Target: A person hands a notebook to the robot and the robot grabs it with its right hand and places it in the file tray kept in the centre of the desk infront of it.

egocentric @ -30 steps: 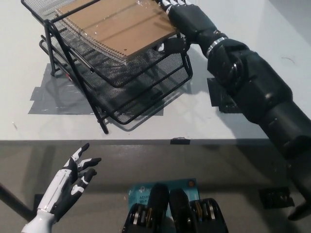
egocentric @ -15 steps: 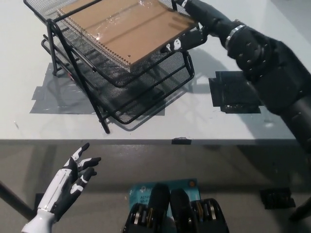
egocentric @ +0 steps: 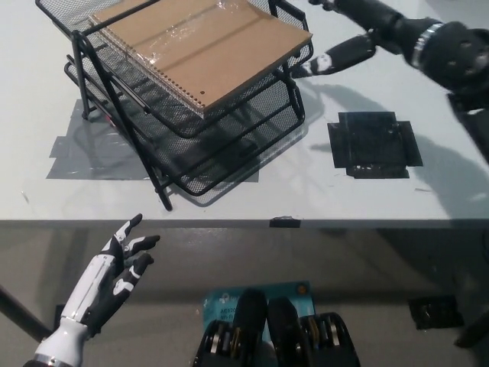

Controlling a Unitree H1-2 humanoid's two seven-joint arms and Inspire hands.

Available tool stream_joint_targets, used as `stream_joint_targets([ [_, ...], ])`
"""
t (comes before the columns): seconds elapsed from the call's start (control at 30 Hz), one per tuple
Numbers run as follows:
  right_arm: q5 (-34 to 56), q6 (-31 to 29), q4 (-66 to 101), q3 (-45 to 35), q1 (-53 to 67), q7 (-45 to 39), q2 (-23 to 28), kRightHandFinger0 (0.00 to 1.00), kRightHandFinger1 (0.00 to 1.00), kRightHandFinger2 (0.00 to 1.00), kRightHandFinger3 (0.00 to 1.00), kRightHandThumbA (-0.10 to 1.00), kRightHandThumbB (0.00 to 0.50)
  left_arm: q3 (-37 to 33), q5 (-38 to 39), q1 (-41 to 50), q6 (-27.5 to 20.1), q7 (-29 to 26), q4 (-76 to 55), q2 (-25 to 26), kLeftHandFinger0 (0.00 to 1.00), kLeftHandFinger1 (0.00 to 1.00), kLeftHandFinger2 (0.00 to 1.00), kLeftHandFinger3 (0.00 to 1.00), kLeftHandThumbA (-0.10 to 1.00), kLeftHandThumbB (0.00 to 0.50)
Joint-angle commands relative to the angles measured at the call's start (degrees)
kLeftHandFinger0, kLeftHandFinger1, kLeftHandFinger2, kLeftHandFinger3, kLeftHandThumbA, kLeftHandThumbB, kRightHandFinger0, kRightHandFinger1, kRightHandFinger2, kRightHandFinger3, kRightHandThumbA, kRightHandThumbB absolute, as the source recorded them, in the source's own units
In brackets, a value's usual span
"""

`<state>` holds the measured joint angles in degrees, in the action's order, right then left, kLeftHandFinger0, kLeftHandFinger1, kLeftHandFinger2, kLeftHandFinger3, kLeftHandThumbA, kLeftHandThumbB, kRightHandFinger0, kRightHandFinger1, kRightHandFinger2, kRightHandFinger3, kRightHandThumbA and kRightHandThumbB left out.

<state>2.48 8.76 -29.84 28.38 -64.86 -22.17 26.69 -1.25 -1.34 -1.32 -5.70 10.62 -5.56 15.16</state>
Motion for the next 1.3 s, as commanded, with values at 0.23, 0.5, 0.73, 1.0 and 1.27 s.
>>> stream_joint_targets([
  [0.23,49.02,17.03,54.97,-20.95,0.73,-15.55,29.36,1.0,1.0,1.0,1.0,1.0,0.5,0.95,0.16,-4.66,-1.74,0.06,-3.07,1.21,0.78,0.86,0.84,1.0,0.83,0.386],
  [0.5,43.38,3.22,78.89,-30.41,33.21,9.31,22.14,1.0,1.0,1.0,1.0,1.0,0.5,1.47,1.18,-2.41,-2.19,-0.27,-3.03,0.73,0.81,0.89,0.93,1.0,0.81,0.389],
  [0.73,32.18,-9.58,81.08,-28.72,61.59,15.73,2.62,1.0,1.0,1.0,1.0,1.0,0.496,1.66,3.76,-0.33,-4.11,0.29,-2.74,-0.06,0.91,1.0,1.0,1.0,0.81,0.439],
  [1.0,32.58,-13.24,72.26,-26.3,73.95,10.95,-8.96,1.0,1.0,1.0,1.0,1.0,0.473,1.74,5.77,3.47,-7.17,1.23,-2.42,0.02,1.0,1.0,1.0,1.0,0.8,0.494],
  [1.27,27.89,-10.63,63.15,-25.8,81.27,8.18,-20.82,1.0,1.0,1.0,1.0,1.0,0.418,1.78,5.94,6.32,-9.02,1.07,-2.06,-0.46,1.0,1.0,1.0,1.0,0.81,0.5],
])
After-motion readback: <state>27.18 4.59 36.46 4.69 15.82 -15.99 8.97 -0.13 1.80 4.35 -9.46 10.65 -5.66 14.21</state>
